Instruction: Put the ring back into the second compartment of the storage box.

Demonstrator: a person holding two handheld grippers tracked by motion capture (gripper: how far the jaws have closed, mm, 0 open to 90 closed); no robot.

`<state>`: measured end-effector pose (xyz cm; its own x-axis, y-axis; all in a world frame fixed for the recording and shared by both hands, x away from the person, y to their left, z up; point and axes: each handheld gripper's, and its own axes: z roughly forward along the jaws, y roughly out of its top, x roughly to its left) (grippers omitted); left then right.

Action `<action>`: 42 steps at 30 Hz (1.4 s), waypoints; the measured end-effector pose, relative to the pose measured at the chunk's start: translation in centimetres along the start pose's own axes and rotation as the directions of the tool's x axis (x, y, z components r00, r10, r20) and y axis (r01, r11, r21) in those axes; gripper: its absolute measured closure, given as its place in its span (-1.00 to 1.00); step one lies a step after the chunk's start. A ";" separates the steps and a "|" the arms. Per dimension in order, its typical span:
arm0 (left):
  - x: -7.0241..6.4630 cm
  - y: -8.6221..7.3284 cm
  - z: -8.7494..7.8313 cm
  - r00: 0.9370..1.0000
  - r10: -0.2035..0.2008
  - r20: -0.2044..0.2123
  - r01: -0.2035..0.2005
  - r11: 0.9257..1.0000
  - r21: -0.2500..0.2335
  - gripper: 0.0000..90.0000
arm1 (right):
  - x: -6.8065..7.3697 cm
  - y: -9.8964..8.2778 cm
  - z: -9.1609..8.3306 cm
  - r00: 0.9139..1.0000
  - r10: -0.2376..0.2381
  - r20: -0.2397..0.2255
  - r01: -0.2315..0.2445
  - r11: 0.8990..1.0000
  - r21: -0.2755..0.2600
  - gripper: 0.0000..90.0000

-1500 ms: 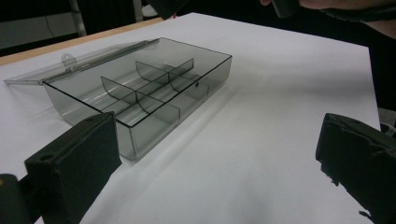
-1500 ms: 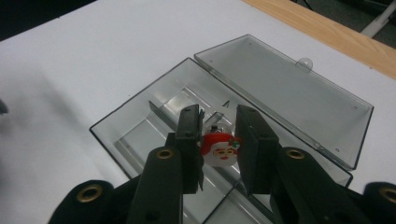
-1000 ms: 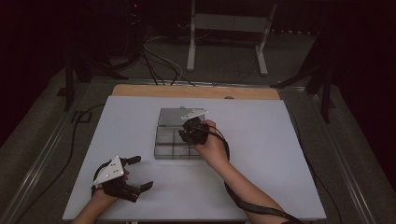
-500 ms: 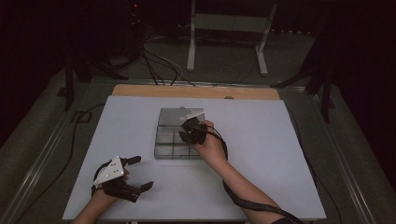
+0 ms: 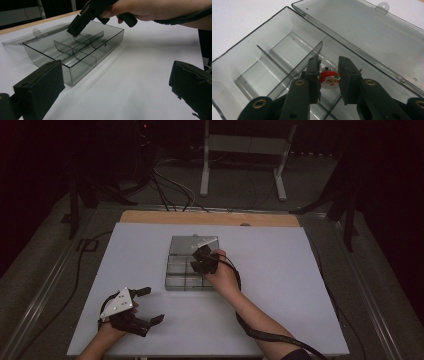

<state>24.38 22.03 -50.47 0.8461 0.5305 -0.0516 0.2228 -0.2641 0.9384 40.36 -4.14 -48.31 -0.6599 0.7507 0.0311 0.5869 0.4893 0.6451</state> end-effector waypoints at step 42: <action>0.0 0.0 0.0 1.000 0.001 0.003 -0.001 1.000 0.003 -0.98 | -0.3 -0.2 -3.8 0.976 -0.060 -0.209 0.037 0.993 -0.111 -0.90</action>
<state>24.38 21.99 -50.50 0.8476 0.5281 -0.0519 0.2236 -0.2667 0.9375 38.69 -6.14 -45.54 -0.7773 0.6107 0.1513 0.5064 0.4646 0.7264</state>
